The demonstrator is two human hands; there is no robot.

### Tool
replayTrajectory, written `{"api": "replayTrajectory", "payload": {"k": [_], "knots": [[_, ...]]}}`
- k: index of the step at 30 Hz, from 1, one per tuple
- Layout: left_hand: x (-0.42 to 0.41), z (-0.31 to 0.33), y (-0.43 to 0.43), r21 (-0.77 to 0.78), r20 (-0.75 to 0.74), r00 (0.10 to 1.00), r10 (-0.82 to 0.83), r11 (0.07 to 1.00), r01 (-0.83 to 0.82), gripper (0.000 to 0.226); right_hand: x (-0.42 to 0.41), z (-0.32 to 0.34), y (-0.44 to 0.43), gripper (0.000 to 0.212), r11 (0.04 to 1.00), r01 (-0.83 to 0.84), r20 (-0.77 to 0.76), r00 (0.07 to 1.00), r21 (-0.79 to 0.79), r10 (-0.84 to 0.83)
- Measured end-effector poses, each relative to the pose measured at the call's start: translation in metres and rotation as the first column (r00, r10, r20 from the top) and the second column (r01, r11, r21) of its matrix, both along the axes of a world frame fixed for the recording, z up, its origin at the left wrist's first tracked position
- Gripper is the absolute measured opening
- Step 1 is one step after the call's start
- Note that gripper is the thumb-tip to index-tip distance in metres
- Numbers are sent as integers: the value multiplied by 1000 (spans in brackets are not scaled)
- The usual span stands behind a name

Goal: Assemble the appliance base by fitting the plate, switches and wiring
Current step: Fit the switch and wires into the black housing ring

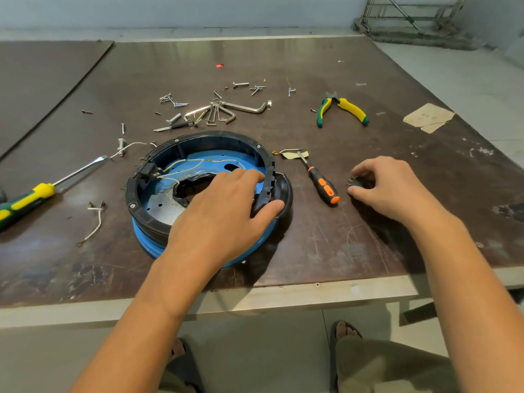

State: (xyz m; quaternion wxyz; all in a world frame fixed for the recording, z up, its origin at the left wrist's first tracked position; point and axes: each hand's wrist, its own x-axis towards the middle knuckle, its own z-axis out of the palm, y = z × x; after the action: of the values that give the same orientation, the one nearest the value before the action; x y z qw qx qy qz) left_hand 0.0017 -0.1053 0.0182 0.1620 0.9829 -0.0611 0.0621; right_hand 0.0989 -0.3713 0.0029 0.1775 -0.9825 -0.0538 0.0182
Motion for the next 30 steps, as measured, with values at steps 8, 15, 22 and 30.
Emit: {"api": "replayTrajectory", "payload": {"k": [8, 15, 22, 30], "knots": [[-1, 4, -1, 21, -38, 999, 13, 1000, -12, 55, -14, 12, 13, 56, 813, -193, 129, 981, 549, 146], [2, 3, 2, 57, -92, 996, 6, 998, -1, 57, -28, 15, 51, 59, 628, -271, 132, 957, 729, 259], [3, 4, 3, 45, -101, 995, -26, 999, 30, 57, -37, 8, 72, 33, 712, -373, 219, 928, 595, 303], [3, 3, 2, -5, -74, 996, -46, 999, 46, 54, -39, 6, 80, 45, 805, -458, 307, 882, 377, 358]]}}
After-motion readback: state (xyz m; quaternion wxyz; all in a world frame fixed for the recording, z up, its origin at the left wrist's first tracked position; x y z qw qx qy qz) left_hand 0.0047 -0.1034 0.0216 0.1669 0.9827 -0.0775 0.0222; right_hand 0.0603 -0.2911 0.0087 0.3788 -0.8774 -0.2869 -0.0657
